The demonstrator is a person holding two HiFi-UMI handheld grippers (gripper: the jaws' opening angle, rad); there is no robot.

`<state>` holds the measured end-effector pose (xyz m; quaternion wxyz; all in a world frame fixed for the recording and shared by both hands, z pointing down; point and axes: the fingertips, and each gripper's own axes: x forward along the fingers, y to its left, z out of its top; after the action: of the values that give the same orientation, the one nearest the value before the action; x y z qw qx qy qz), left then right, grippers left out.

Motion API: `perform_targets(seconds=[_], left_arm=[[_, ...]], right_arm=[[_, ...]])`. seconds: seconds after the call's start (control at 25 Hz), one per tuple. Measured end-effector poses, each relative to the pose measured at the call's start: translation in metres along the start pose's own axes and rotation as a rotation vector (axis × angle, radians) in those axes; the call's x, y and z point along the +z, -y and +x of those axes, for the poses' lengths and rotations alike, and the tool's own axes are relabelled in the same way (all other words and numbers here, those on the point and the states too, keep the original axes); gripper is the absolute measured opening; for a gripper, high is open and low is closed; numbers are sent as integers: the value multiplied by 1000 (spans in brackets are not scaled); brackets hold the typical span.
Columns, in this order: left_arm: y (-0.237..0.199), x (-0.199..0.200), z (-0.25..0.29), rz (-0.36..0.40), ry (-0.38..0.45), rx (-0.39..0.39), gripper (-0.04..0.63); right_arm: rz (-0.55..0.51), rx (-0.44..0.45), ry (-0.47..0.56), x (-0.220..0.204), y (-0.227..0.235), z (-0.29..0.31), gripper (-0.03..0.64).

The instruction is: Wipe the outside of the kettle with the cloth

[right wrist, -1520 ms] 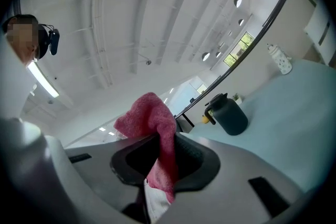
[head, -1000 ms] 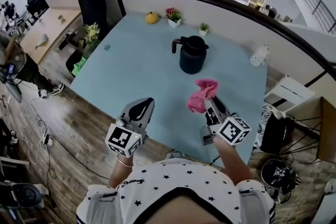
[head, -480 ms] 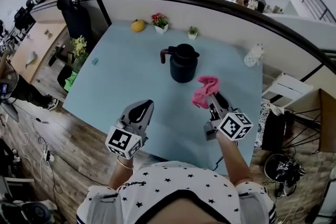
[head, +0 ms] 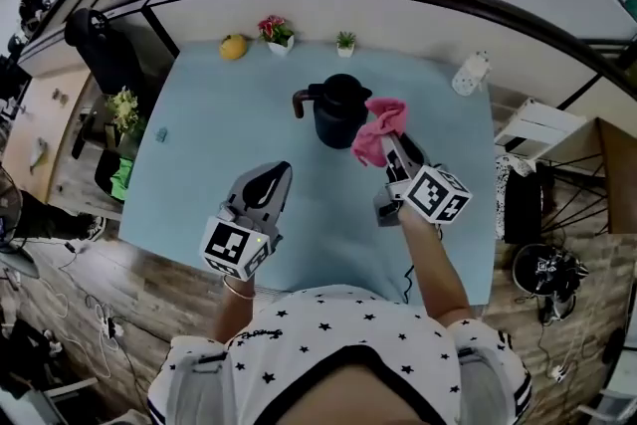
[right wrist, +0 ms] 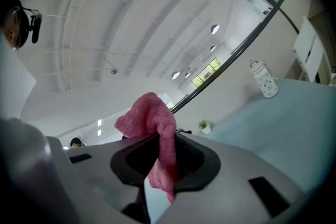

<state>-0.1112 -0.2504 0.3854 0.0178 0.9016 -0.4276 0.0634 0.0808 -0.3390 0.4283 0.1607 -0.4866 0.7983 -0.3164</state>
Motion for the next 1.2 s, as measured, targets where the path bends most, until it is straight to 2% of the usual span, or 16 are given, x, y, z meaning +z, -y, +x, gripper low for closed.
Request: perform_targets(seconds=[0.12,0.24,0.36,0.76,1.2], left_arm=[[-12,-4,2,-8,-9,-19,31],[-21,-7,2,-18,-13,-30,31],[-30,-11,1,-24,-17,-31,31],[-54,-21,-1,-47,-39,0,31],[-50,-35,13,-74,-73,-10,31]], right_arm=[[49,-55,31,-3,9,11,80],[63,-124,40,-8,20,21,80],[69,-154,45,-8,25,35,80],[-63,-230,-49,-24,48,73,80],[-127,-314,-101,-40,85,83,80]])
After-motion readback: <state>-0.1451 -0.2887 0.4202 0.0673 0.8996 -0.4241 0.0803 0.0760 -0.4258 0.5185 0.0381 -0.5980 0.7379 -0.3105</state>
